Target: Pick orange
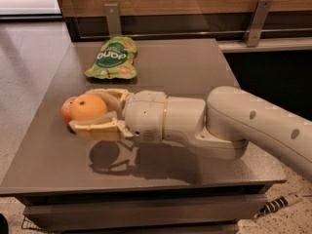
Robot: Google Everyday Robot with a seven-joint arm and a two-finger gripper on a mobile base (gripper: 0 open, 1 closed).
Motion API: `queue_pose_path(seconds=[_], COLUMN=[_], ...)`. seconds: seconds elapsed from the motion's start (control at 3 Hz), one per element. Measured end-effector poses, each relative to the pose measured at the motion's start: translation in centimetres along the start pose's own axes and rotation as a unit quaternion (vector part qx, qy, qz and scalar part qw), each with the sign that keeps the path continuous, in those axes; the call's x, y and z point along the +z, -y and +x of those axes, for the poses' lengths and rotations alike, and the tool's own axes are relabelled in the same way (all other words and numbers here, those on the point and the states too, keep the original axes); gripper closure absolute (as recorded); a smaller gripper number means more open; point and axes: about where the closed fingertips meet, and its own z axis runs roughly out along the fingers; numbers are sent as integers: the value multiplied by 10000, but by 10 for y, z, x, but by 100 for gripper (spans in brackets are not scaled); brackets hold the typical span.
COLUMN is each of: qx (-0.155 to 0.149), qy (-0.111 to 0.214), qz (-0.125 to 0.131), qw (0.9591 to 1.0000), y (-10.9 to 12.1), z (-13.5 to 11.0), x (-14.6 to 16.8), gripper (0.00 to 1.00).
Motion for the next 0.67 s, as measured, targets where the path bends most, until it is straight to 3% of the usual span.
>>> queue_pose_path(seconds=[0.33,0.67], qx=[-155,-397], qy=[-34,-191], qz=[431,882], qw=[9989,9951], y=[27,53], z=[-30,-63], x=[-29,-58], gripper=[100,100])
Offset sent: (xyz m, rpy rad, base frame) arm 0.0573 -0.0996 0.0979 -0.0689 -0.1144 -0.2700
